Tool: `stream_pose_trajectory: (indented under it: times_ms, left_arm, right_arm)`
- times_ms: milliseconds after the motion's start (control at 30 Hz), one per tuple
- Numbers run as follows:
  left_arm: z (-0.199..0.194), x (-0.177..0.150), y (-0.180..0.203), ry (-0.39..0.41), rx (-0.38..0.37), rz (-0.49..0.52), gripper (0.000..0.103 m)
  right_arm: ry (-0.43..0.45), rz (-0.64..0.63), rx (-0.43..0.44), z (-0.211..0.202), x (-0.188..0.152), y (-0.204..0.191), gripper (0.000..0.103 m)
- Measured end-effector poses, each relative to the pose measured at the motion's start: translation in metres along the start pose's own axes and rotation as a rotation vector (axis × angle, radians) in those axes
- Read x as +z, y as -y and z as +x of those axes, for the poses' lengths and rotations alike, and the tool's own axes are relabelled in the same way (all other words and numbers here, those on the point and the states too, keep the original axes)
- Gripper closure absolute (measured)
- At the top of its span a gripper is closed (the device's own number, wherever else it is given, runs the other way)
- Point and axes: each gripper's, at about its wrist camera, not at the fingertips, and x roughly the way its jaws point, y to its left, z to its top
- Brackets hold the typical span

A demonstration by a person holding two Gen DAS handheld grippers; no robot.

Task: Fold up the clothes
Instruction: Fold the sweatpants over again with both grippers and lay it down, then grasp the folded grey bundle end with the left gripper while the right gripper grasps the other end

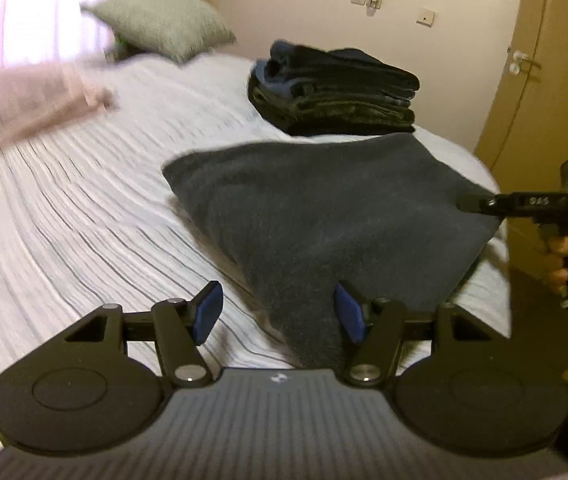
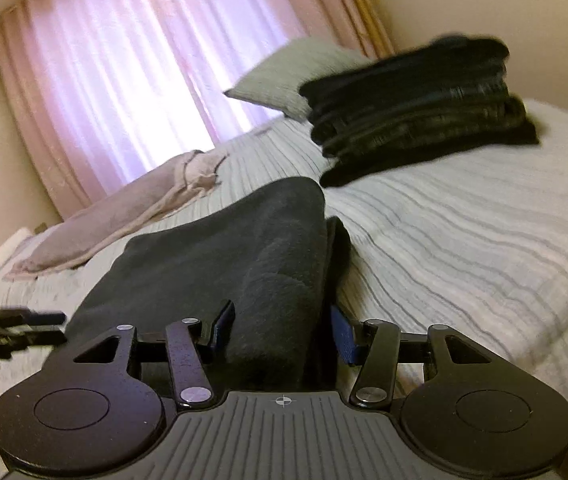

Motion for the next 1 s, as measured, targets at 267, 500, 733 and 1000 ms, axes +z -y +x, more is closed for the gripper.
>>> stream_pose_trajectory:
  times_ms: [267,500,733,1000]
  left_arm:
    - [-0.055,-0.012,0.087,-0.003,0.257,0.208,0.047]
    - [-0.043,-0.033,0.169,-0.085,0.436,0.675,0.047]
    - [0.0,-0.039,0.175,-0.134,0.437,0.883,0.064]
    - [0.014,-0.036,0.139,-0.12,0.393,0.813,0.074]
  right_arm:
    - [0.055,-0.345,0.008,-0.05,-0.003,-0.028,0.025]
    - [0.06,-0.769,0.017,-0.072,-0.018,-0.056,0.026]
    - [-0.01,-1.165,-0.074,-0.045,-0.04,-0.072,0.026]
    - [-0.046,-1.423,-0.116,-0.03,-0.046,-0.077,0.027]
